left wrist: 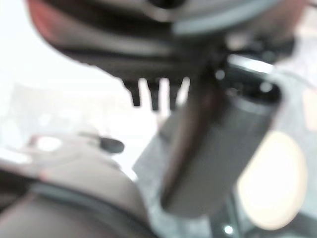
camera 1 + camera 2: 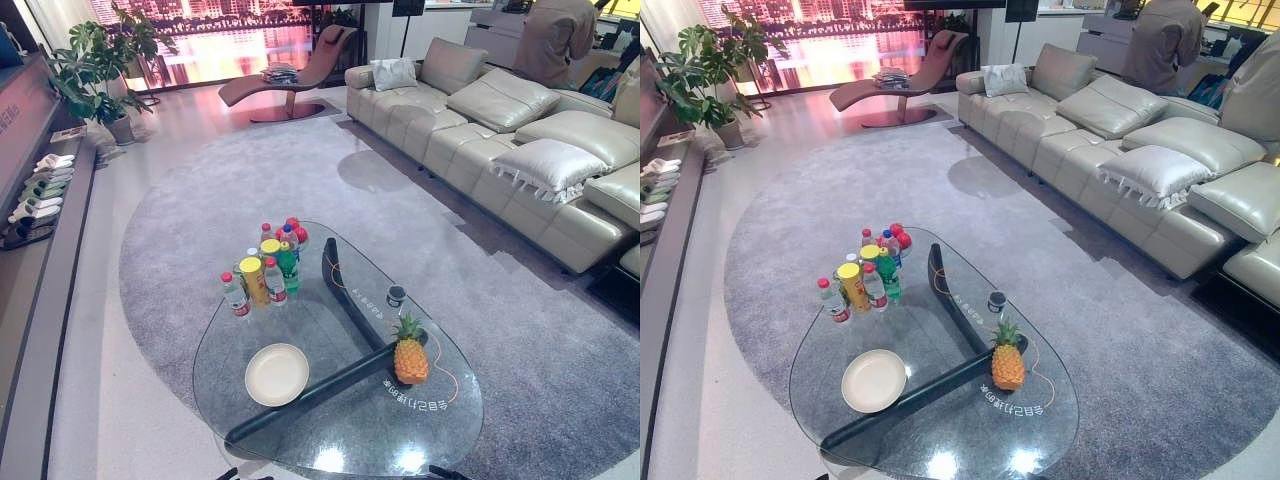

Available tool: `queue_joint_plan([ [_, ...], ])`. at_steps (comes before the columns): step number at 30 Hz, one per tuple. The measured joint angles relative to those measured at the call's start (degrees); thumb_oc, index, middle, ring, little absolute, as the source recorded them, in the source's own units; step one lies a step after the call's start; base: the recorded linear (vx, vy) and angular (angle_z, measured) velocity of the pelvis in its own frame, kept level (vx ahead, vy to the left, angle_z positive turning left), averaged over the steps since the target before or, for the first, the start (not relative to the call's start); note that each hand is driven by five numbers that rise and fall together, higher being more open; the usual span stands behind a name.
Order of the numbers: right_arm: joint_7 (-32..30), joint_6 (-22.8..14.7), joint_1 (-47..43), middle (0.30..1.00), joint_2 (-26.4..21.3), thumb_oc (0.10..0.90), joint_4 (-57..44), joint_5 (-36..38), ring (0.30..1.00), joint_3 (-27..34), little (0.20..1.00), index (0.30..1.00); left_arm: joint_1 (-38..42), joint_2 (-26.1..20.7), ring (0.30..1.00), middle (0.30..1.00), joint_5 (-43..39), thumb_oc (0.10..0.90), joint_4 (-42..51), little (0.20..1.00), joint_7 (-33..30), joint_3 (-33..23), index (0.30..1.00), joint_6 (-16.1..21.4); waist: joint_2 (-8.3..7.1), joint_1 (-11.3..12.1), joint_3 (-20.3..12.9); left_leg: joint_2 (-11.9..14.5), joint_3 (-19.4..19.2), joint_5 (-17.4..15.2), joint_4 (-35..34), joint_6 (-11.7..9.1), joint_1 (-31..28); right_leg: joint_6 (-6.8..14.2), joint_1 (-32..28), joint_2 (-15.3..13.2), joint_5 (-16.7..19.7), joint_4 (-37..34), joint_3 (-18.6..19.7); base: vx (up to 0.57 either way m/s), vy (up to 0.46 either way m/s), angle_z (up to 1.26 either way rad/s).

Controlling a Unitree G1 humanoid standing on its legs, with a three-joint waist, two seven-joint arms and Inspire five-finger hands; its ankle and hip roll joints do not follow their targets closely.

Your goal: Pick up the fruit to the plate

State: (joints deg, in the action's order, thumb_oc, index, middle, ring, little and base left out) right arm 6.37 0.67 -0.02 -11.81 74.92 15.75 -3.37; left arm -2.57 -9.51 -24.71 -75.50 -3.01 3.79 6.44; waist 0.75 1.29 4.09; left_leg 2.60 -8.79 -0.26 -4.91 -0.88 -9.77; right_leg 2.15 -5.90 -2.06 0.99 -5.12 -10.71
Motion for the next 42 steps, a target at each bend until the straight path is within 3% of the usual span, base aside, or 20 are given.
queue_joint_plan([
  [22,-0.4,0.1,-0.4,0.9,-0.1,0.8,0.1,0.0,0.9,0.1,0.9,0.9,0.3,-0.2,0.9,0.9,-0.6,0.8,-0.1,0.9,2.1,-0.1,0.9,0.2,0.07,0.0,0.9,0.0,-0.1,-0.1,0.0,0.0,0.0,0.1,0.2,0.0,-0.1,0.0,0.1,0.01,-0.003,0.0],
  [27,-4.0,-0.7,-0.6,0.9,0.0,0.8,0.1,0.1,0.9,0.6,0.9,0.9,0.5,-0.3,0.9,0.9,-0.6,0.8,-0.1,0.9,1.2,-0.1,0.9,0.6,0.05,0.0,1.4,0.0,-0.4,-0.2,0.2,0.0,1.1,0.1,2.0,0.0,0.0,0.4,0.4,-0.02,-0.013,-0.03],
  [31,-8.4,-2.3,-1.9,0.9,-0.1,0.8,0.0,1.4,0.9,0.8,0.9,0.9,1.5,-0.4,0.9,0.9,-0.8,0.8,0.0,0.9,1.1,0.2,0.9,1.3,-0.09,0.0,3.7,0.0,-1.6,-0.2,1.3,0.0,3.8,-0.2,5.3,0.0,0.5,1.6,1.8,-0.16,-0.025,-0.17],
  [38,-18.9,-8.2,-4.0,0.9,-0.6,0.8,-1.4,4.6,0.9,1.2,0.9,0.9,6.3,-1.2,0.9,0.9,-3.8,0.8,1.2,0.9,-0.3,1.9,0.9,1.9,-1.29,-0.3,11.5,-0.1,-2.0,0.2,3.2,0.0,8.6,-0.2,9.5,0.0,2.0,1.8,2.9,-0.08,-0.025,-0.09],
  [42,-25.1,-11.5,-5.2,0.9,-1.4,0.8,-6.0,3.5,0.9,0.9,0.9,0.9,7.4,-1.8,0.9,0.9,-3.9,0.8,2.5,0.9,-0.6,2.3,0.9,2.5,-2.08,-0.3,13.6,-0.1,-2.0,0.2,4.2,0.0,11.3,-0.1,11.9,0.0,2.5,1.9,3.1,-0.07,-0.052,-0.05],
])
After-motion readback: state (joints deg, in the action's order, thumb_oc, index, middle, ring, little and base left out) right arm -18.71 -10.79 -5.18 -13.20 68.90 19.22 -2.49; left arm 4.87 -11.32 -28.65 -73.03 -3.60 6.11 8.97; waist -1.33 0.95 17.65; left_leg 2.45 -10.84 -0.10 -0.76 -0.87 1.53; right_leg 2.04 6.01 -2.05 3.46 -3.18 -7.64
